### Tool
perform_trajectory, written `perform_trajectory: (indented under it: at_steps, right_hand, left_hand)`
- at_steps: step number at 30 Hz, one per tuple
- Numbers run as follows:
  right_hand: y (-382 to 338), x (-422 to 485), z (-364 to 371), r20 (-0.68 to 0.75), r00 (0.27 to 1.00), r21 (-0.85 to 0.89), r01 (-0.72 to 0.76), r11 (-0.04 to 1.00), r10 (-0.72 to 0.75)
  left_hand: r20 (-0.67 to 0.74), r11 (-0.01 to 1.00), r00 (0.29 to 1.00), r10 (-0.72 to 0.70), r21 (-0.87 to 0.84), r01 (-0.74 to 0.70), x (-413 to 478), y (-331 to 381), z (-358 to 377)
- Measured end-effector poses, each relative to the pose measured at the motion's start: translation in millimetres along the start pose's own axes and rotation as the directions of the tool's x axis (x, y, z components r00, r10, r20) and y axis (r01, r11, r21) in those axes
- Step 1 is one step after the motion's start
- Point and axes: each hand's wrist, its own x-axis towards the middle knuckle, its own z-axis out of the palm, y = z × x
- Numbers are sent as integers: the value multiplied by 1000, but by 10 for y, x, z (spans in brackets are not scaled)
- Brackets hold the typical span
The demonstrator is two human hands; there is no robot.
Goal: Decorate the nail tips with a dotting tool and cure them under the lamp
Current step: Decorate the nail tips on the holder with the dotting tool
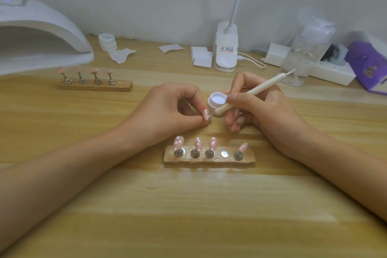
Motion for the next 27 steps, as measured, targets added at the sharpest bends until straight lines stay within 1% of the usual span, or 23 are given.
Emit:
perform_trajectory:
  at_steps: [6, 9, 12, 13, 15, 19, 27]
  right_hand:
    - [0, -3, -17, -27, 998, 69, 55, 996, -53]
    - [-7, 1, -40, -129, 981, 93, 154, 984, -141]
    - [-7, 17, -77, -229, 951, -8, 211, 977, -208]
    - [-5, 27, -85, -238, 949, -54, 199, 978, -207]
    - [5, 46, -89, -232, 960, -106, 138, 985, -159]
    - [22, 61, -85, -193, 979, -105, 46, 993, -66]
    - [35, 61, -96, -161, 986, -131, 31, 991, -52]
  left_hand:
    - [-5, 1000, 1000, 1, -2, -1, -6, -3, 1]
    - [-3, 1000, 1000, 2, 0, -2, -8, -4, 1]
    - [-7, 1000, 1000, -4, -1, 4, -8, -7, 2]
    - [-8, 1000, 1000, -7, 1, 7, -8, -6, 2]
    - [-9, 1000, 1000, -11, 1, 11, -8, -8, 2]
    - [-10, 1000, 1000, -12, 8, 12, -10, -9, 0]
    - [-12, 1000, 1000, -20, 7, 20, -9, -14, 0]
